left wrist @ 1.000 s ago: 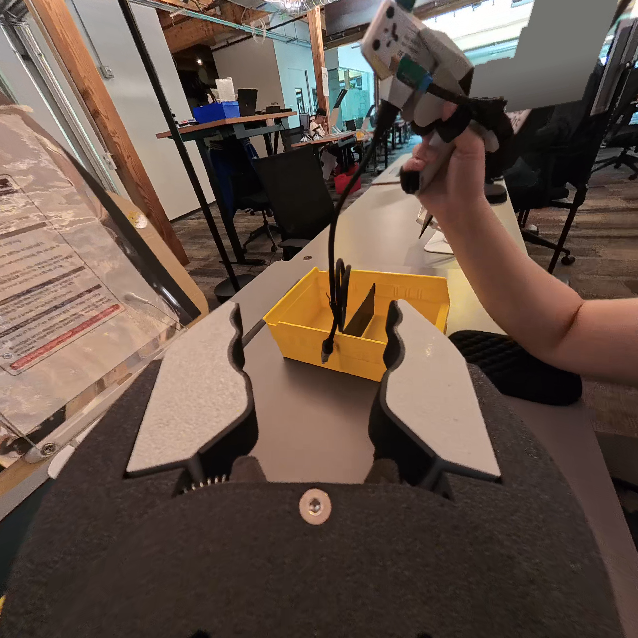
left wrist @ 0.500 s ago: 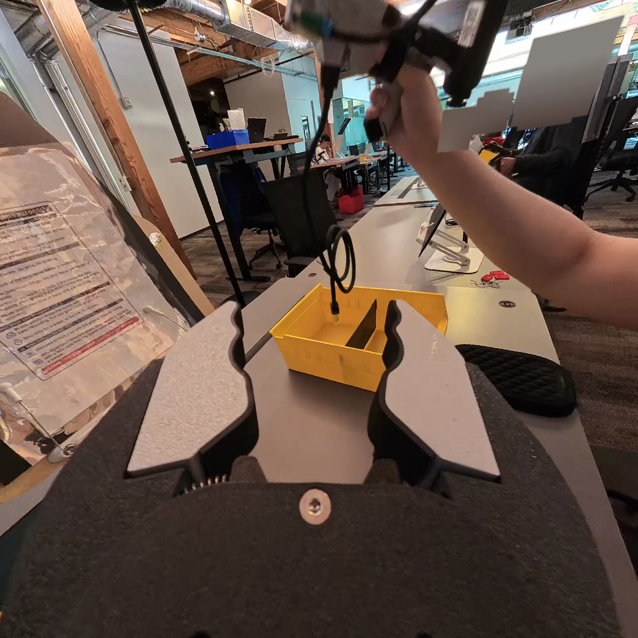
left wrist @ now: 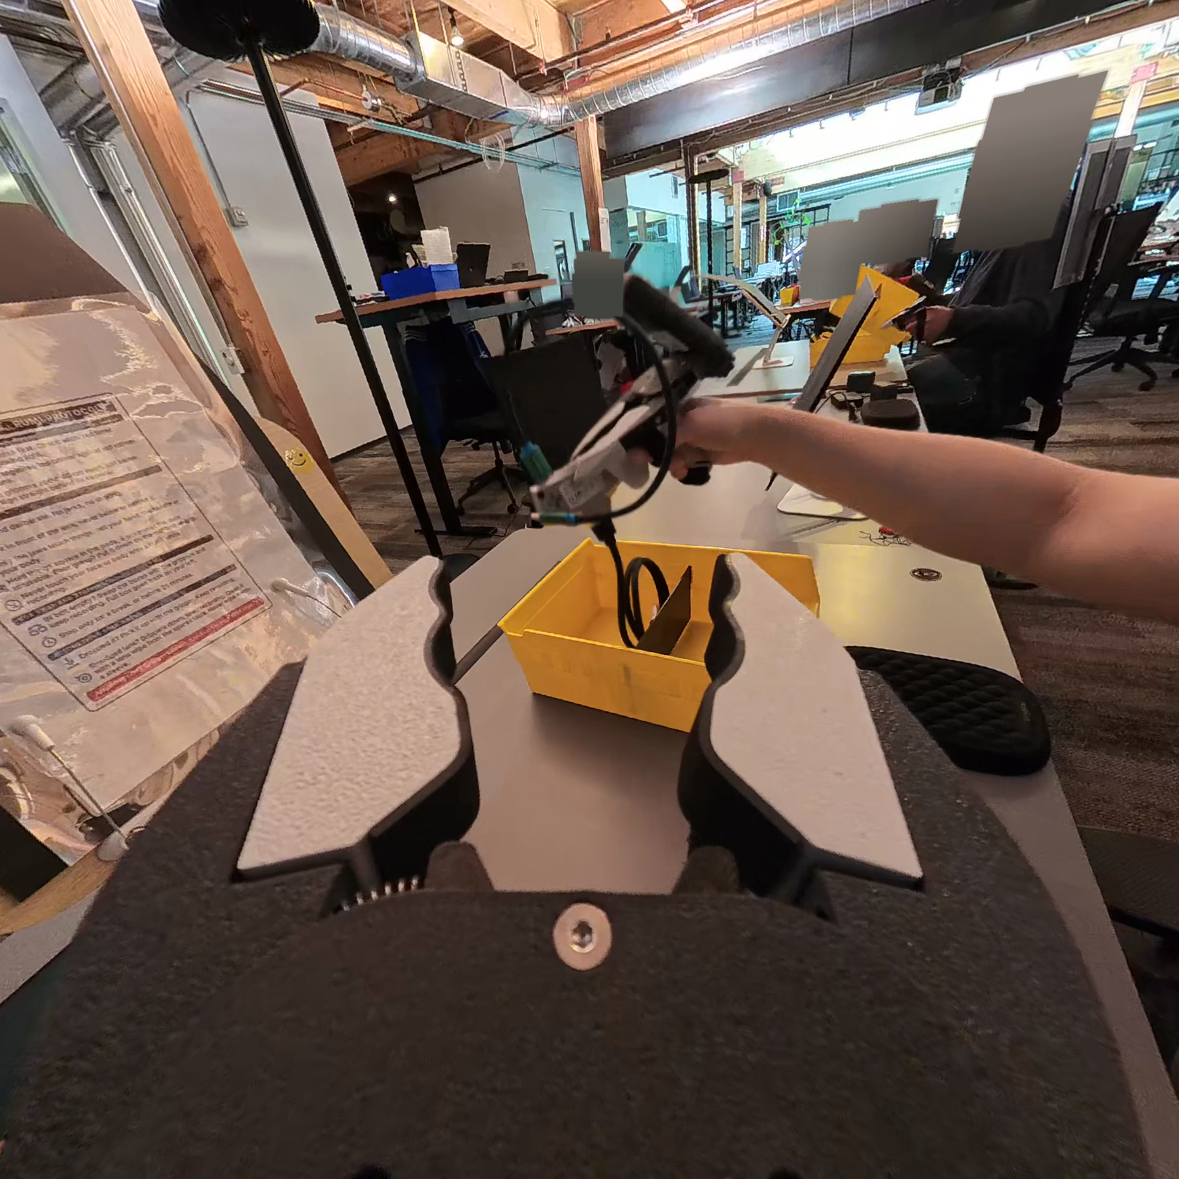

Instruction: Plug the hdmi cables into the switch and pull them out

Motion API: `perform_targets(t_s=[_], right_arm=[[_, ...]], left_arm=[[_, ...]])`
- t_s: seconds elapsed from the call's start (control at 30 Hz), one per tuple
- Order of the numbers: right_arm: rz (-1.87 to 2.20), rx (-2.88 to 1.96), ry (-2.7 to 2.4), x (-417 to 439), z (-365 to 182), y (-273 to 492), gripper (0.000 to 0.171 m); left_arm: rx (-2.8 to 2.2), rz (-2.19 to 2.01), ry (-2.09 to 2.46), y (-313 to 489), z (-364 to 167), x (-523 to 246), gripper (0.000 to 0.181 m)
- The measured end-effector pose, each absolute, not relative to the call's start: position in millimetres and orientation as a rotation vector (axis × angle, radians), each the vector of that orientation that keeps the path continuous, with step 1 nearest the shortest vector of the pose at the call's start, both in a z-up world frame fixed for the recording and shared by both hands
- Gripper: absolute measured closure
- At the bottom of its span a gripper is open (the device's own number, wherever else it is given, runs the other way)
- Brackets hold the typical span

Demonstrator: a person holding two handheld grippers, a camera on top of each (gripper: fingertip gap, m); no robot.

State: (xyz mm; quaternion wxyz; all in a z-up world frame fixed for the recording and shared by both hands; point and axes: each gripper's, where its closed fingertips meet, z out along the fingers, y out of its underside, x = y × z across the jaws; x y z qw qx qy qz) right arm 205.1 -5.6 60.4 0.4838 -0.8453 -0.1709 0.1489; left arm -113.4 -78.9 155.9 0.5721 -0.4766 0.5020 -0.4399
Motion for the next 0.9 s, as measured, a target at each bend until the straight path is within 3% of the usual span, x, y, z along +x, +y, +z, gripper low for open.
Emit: perform_targets(t_s=[0.13, 0.37, 0.63, 0.9], right_arm=[[0.632, -2.272, -0.194, 215, 2, -7, 0.15], [0.903, -2.222, -0.044, 222, -28, 5, 0.15], [0.842, -2.131, 0.148, 247, -50, 18, 0.147], [0.664, -2.255, -0.029, 244, -51, 11, 0.138]], left_arm=[[-1.131, -1.029, 1.187, -77, 152, -109, 0.104], [-1.147, -1.002, 1.222, -79, 144, -100, 0.104], [-1.155, -0.996, 1.246, -81, 139, -94, 0.104], [-1.163, -0.969, 1.276, -84, 134, -89, 0.104]])
